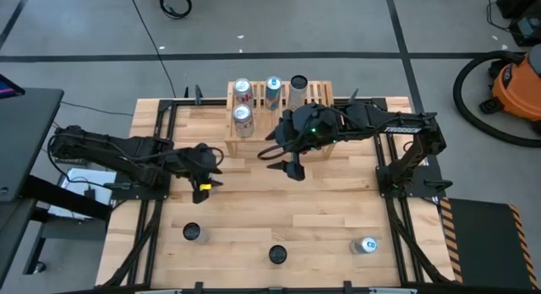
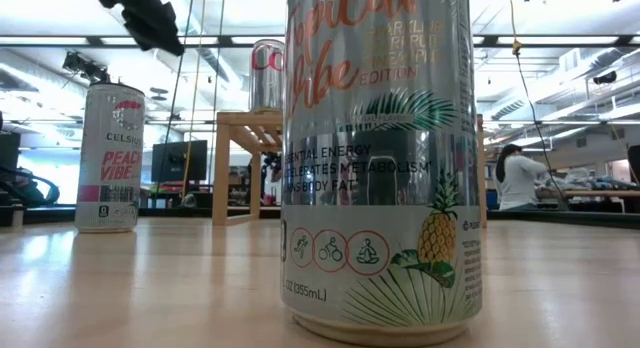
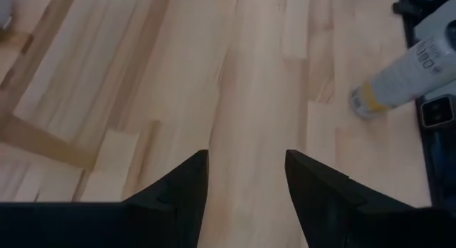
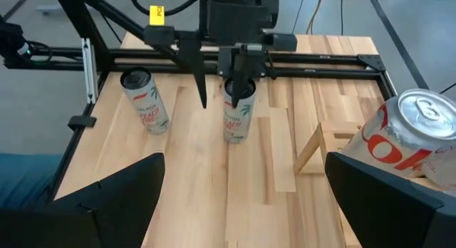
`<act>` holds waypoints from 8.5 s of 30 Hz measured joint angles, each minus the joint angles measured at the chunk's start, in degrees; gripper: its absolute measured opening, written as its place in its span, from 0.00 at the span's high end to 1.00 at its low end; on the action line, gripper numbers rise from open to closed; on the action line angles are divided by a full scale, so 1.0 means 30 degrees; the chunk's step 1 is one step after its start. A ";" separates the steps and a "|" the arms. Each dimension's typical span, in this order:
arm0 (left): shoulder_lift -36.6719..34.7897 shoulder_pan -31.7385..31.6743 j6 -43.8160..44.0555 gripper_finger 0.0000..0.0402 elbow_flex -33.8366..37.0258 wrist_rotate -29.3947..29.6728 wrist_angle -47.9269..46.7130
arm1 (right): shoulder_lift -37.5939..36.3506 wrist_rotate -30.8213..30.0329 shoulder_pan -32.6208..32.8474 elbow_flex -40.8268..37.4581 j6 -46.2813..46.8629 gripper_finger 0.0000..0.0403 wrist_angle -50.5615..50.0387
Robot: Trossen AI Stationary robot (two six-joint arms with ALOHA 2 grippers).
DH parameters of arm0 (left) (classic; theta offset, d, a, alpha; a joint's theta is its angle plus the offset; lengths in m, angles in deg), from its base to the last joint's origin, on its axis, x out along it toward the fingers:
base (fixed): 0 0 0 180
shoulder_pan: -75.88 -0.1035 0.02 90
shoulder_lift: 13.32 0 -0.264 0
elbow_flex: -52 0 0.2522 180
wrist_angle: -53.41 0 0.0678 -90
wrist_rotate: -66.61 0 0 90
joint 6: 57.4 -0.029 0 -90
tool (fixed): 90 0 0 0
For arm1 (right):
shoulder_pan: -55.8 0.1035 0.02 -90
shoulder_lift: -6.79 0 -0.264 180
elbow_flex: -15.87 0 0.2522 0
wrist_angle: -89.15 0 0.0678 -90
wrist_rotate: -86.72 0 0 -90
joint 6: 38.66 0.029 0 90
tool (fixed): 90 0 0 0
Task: Place canned beverage on shelf
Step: Put the top white-pink soda can on the shelf
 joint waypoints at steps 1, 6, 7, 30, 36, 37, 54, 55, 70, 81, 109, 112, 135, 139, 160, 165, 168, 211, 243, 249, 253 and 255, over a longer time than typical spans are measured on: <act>0.0000 0.0000 0.0000 0.52 0.0000 -0.0002 0.0130 | 0.0000 0.0007 0.0001 0.0000 0.0007 0.01 0.0076; 0.0000 0.0000 0.0000 0.52 0.0000 -0.0007 0.0449 | 0.0007 0.0024 0.0036 0.0000 0.0007 0.01 0.0292; 0.0000 0.0000 -0.0007 0.52 0.0000 -0.0007 0.0525 | 0.0007 0.0029 0.0036 0.0000 0.0007 0.01 0.0279; 0.0044 0.0000 -0.0517 0.52 0.0000 0.0136 0.2720 | 0.0022 0.0065 0.0036 0.0000 -0.0036 0.01 0.0286; 0.0044 0.0044 -0.0514 0.52 0.0000 0.0055 0.3026 | 0.0022 0.0065 0.0036 0.0000 -0.0036 0.01 0.0285; 0.0042 0.0053 -0.0495 0.52 0.0000 -0.0048 0.3215 | 0.0022 0.0059 0.0036 0.0000 -0.0036 0.01 0.0279; 0.0036 -0.0007 -0.0346 0.12 0.0000 -0.0240 0.0042 | 0.0022 0.0066 0.0036 0.0000 -0.0036 0.01 0.0280; 0.0036 -0.0007 -0.0149 0.11 0.0000 -0.0224 -0.0377 | 0.0022 0.0066 0.0036 0.0000 -0.0036 0.01 0.0286; -0.0022 -0.0007 -0.0437 0.10 0.0000 0.2283 -0.4187 | 0.0022 0.0066 0.0036 0.0000 -0.0036 0.01 0.0286; -0.0022 -0.0007 0.0586 0.10 0.0007 0.2681 -0.6470 | 0.0022 0.0066 0.0036 0.0000 -0.0036 0.01 0.0964; 0.0044 0.0058 0.2554 0.10 0.0007 0.2095 -0.7908 | 0.0022 0.0066 0.0036 0.0000 -0.0025 0.01 0.8443; 0.0044 0.0058 0.2934 0.10 0.0007 0.2076 -0.8232 | 0.0022 0.0066 0.0036 0.0000 0.0290 0.01 0.9465; 0.0494 0.0007 0.2901 0.10 0.0029 0.2135 -0.7341 | 0.0022 0.2376 0.0131 0.0000 -0.0146 0.01 1.1630; 0.0769 -0.0252 0.2473 0.10 0.0029 0.2127 -0.7059 | 0.0022 0.2725 0.0119 0.0007 -0.0192 0.01 1.1734; 0.2186 -0.1173 0.1950 0.11 0.0029 0.0723 -0.7203 | 0.0022 0.2618 -0.0002 0.0007 -0.0146 0.01 1.0941; 0.2186 -0.1173 0.1559 0.15 0.0029 0.0425 -0.7188 | 0.0022 0.2667 0.0000 0.0007 -0.0153 0.01 1.0725; 0.2186 -0.1173 0.1559 0.19 0.0029 0.0430 -0.7203 | 0.0022 0.2678 -0.0007 0.0003 -0.0131 0.01 1.0711; 0.2171 -0.1115 -0.0665 0.33 0.0015 0.0070 -0.6992 | 0.0000 0.1592 0.0548 0.0007 0.0159 0.01 0.1866; 0.2127 -0.1092 -0.4254 0.33 -0.4786 -0.0915 -0.6840 | 0.0022 -0.3161 0.2536 -1.1344 0.1787 0.01 1.5092; 0.2139 0.0112 -0.5915 0.33 -0.5510 -0.0985 -0.5915 | 0.0022 -0.1813 0.1952 -1.2728 0.1472 0.01 1.7196; 0.2172 0.0974 -0.6957 0.33 -0.5837 -0.1003 -0.4875 | 0.0022 -0.0832 0.1624 -1.2972 0.1355 0.01 1.7616; 0.2193 0.1264 -0.7515 0.33 -0.5880 -0.0885 -0.4512 | 0.0022 0.0312 0.1457 -1.2976 0.1049 0.01 1.7832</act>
